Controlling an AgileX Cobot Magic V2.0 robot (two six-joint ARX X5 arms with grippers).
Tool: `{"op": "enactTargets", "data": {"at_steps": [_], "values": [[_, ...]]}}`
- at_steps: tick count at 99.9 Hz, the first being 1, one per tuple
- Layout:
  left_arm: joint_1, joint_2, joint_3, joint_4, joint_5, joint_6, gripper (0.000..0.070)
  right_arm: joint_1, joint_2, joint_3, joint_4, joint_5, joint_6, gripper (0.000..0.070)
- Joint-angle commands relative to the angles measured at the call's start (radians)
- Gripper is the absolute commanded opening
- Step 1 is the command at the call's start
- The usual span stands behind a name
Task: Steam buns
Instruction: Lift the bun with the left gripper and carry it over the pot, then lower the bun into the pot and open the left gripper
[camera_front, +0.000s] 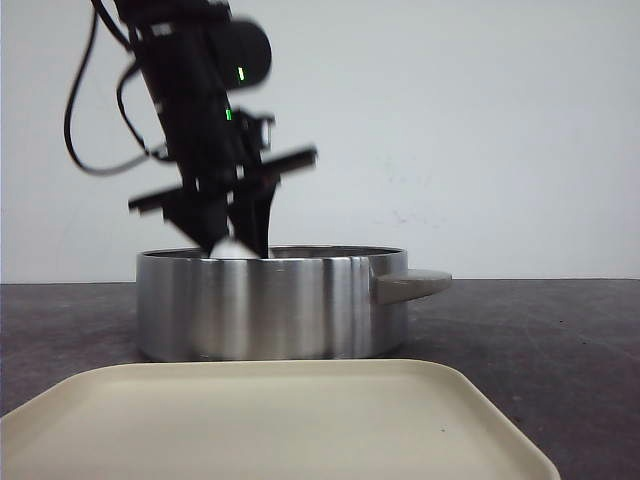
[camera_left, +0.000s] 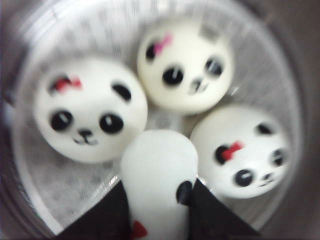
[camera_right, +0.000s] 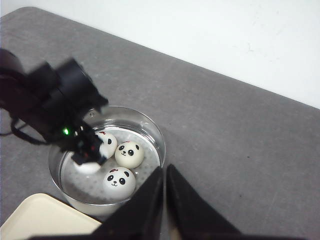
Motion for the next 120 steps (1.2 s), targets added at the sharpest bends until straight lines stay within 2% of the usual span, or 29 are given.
{"op": "enactTargets", "data": {"at_steps": [1, 13, 17, 21, 34, 54, 63, 78, 88, 97, 105, 111, 120], "values": [[-0.006, 0.032, 0.022, -0.005, 0.004, 0.007, 0.0112, 0.011, 0.010, 0.013, 0.001, 0.000, 0.023, 0.0000], [-0.005, 0.048, 0.022, -0.024, 0.000, 0.007, 0.0437, 0.011, 0.010, 0.013, -0.024, 0.000, 0.047, 0.0000], [-0.003, 0.048, 0.022, -0.021, 0.000, 0.006, 0.0514, 0.011, 0.010, 0.013, -0.027, 0.001, 0.049, 0.0000], [0.000, 0.048, 0.025, -0.022, 0.000, 0.005, 0.0559, 0.011, 0.010, 0.013, -0.027, 0.000, 0.051, 0.0000], [0.008, 0.047, 0.063, -0.058, 0.000, 0.002, 0.0603, 0.011, 0.010, 0.013, -0.027, 0.000, 0.066, 0.0000], [0.008, 0.003, 0.153, -0.108, 0.000, -0.001, 0.0595, 0.011, 0.010, -0.011, 0.005, 0.001, 0.066, 0.0000], [0.008, -0.073, 0.153, -0.072, 0.000, -0.022, 0.0566, 0.011, 0.010, -0.045, 0.026, 0.001, 0.066, 0.0000], [0.003, -0.251, 0.152, -0.043, 0.000, 0.000, 0.0404, 0.012, -0.002, -0.173, 0.181, 0.003, 0.041, 0.0007], [0.000, -0.375, 0.147, -0.044, -0.001, 0.019, 0.0238, 0.030, -0.028, -0.320, 0.399, -0.023, -0.005, 0.0007], [0.000, -0.506, 0.137, -0.046, -0.013, 0.045, 0.0106, 0.058, -0.050, -0.472, 0.647, -0.120, -0.055, 0.0007], [0.000, -0.617, 0.137, -0.071, -0.027, 0.068, 0.0023, 0.065, -0.056, -0.583, 0.843, -0.198, -0.067, 0.0007], [0.001, -0.695, 0.136, -0.104, -0.045, 0.084, 0.0010, 0.065, -0.055, -0.639, 0.932, -0.230, -0.060, 0.0007], [0.001, -0.809, 0.135, -0.154, -0.082, 0.096, 0.0010, 0.066, -0.040, -0.688, 0.991, -0.233, -0.027, 0.0007]]}}
